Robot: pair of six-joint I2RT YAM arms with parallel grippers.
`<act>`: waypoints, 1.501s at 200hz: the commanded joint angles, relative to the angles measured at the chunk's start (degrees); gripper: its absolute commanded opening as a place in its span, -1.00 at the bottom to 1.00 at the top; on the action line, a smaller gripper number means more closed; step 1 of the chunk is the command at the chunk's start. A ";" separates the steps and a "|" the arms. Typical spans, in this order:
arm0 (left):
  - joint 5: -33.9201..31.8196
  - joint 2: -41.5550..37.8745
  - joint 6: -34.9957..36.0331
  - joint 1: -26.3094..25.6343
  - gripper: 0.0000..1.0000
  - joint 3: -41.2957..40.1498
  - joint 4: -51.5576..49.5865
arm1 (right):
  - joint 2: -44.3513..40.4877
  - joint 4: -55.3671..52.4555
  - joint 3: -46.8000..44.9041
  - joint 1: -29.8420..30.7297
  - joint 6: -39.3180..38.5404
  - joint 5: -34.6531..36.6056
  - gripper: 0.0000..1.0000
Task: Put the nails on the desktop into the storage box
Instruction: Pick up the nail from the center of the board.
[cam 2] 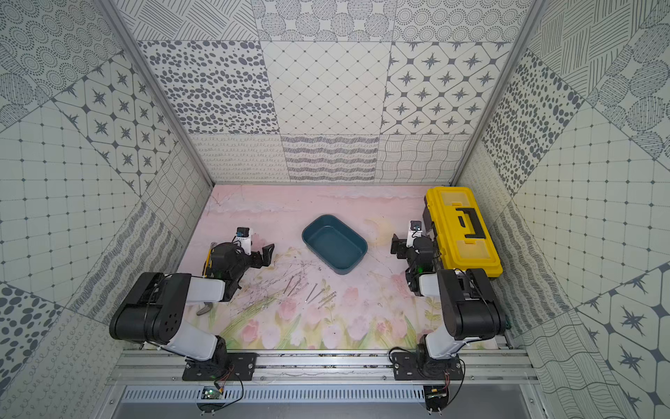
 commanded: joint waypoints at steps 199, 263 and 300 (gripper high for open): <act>-12.16 -11.81 -6.20 -0.19 0.99 10.46 -30.07 | -17.78 -21.97 6.05 -0.20 4.64 4.80 0.94; -18.50 -24.84 -16.51 -0.48 0.99 23.34 -58.38 | -33.13 -46.63 14.94 -0.19 20.37 2.92 0.94; -3.32 -25.76 -21.21 -0.47 0.99 36.21 -76.80 | -34.66 -61.73 23.29 0.20 22.49 -8.45 0.92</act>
